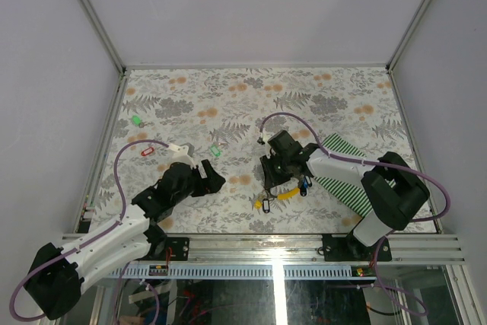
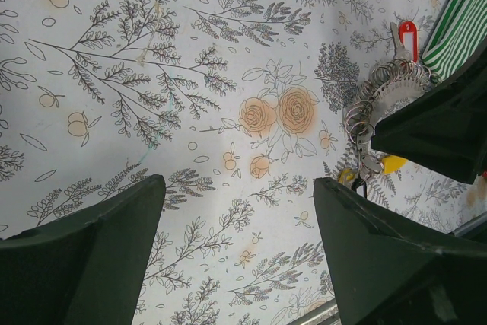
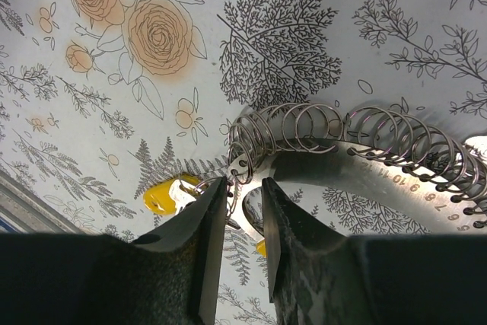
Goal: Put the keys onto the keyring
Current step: Pick up the keyring from the center of the board.
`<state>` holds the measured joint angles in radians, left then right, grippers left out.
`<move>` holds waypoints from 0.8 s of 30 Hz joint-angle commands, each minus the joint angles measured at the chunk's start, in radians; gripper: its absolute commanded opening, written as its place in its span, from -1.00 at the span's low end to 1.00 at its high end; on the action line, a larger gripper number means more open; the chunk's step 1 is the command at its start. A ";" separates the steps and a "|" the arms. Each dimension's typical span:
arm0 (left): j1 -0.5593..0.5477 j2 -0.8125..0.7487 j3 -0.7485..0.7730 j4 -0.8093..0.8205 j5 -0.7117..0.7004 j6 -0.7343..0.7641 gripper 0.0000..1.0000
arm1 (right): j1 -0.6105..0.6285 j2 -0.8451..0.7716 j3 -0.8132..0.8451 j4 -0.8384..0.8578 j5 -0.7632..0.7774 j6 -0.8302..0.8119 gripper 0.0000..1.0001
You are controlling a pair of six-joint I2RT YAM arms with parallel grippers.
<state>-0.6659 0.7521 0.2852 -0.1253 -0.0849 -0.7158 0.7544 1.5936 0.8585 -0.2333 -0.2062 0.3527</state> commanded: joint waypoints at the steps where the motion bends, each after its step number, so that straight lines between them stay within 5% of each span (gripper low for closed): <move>1: 0.006 -0.014 0.029 0.055 0.004 0.018 0.62 | -0.010 0.017 -0.003 0.030 -0.034 0.006 -0.39; 11: 0.006 -0.015 0.030 0.050 0.005 0.016 0.61 | -0.009 0.030 -0.003 0.040 -0.044 0.008 -0.41; 24: 0.006 -0.023 0.029 0.049 0.007 0.021 0.61 | -0.009 0.016 -0.019 0.071 -0.036 0.006 -0.78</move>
<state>-0.6659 0.7414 0.2852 -0.1257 -0.0849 -0.7124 0.7521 1.6047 0.8448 -0.1959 -0.2302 0.3565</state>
